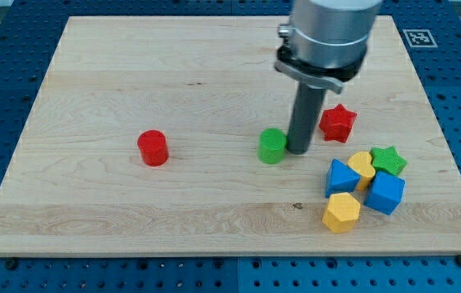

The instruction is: Move the green circle closer to the red circle

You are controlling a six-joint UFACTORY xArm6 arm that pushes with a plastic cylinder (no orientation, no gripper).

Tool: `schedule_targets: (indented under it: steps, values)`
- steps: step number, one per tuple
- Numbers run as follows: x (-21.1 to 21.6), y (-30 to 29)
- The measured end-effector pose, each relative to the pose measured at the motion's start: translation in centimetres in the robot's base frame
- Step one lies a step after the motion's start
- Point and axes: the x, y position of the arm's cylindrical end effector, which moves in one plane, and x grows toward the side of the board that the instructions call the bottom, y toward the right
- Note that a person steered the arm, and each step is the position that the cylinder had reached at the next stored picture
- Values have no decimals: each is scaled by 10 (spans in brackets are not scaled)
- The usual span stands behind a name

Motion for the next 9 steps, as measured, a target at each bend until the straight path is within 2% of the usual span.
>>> schedule_targets:
  steps: [1,5,9]
  values:
    - [0,-32]
    - [15,-51]
    - [16,-139]
